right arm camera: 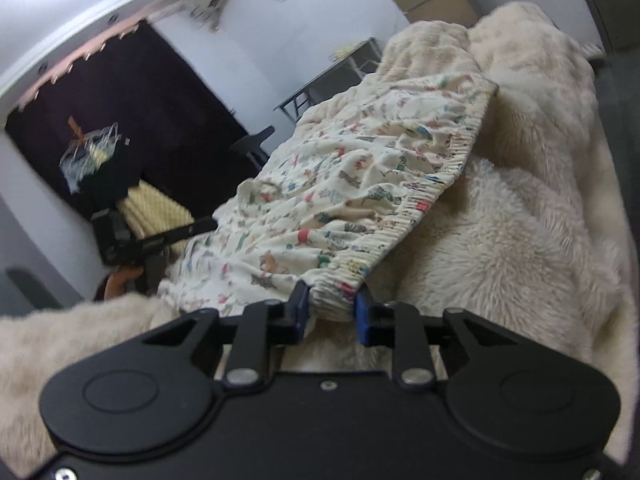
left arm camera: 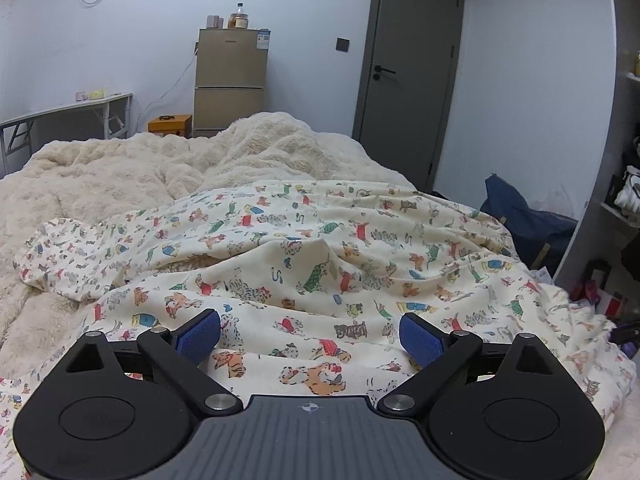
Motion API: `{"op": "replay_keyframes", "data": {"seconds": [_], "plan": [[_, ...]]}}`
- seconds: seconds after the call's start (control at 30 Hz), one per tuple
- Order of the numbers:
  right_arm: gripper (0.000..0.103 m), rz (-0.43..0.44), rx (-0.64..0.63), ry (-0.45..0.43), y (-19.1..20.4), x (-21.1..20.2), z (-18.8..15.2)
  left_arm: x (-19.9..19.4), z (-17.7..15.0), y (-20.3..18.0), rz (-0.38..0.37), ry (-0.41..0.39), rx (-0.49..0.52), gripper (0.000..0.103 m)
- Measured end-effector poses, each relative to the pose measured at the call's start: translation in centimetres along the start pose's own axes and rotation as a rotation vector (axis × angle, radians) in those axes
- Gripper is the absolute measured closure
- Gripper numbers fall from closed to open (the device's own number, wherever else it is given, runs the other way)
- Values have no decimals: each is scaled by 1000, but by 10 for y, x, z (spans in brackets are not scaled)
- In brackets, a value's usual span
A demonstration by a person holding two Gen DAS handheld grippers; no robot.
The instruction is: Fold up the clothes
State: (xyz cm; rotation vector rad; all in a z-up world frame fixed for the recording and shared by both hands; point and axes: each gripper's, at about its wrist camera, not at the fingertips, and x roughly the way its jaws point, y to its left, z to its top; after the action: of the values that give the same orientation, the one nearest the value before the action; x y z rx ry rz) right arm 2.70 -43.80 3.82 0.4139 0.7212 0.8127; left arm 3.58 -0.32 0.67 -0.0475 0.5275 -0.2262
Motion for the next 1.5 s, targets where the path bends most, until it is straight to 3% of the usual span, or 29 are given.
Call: {"op": "replay_keyframes", "data": {"seconds": [0.13,0.23,0.43,0.53,0.6,0.67,0.77,0.87,0.93,1.0,1.1,1.17,1.27,1.33,1.5], "plan": [[78,-39,-70,37,14,-12,-1,-1,-1,1,-2,-5,-1,9],[73,-122,-132,67,27,-16,0,-1,-1,1,-2,-6,0,8],[49,-155,-227,-28,58,-33,12,-1,-1,-1,-1,-8,9,7],[44,-164,-315,-67,87,-33,17,-2,-1,-2,1,-10,13,7],[45,-169,-303,-88,101,-22,23,-3,-1,-3,3,-11,21,7],[52,-181,-270,-94,115,-3,30,-5,-2,-7,1,-4,57,8],[60,-201,-302,-54,137,28,29,-10,-5,-18,7,8,143,10],[68,-169,-400,78,161,64,16,-16,-11,-32,-2,21,248,16],[67,-151,-515,260,177,92,-3,-20,-16,-40,-32,56,308,19],[66,-147,-567,301,182,95,-11,-24,-19,-42,-57,82,341,20],[65,-140,-539,248,183,82,-2,-42,-18,-35,-74,95,418,20],[51,-142,-558,174,191,72,3,-56,-16,-23,-66,87,456,18],[47,-114,-602,118,202,67,2,-79,-17,0,-37,84,520,17],[47,-100,-618,116,208,71,1,-94,-22,15,-20,99,573,17],[48,-96,-669,183,214,101,-7,-107,-47,29,-73,156,622,20]]}}
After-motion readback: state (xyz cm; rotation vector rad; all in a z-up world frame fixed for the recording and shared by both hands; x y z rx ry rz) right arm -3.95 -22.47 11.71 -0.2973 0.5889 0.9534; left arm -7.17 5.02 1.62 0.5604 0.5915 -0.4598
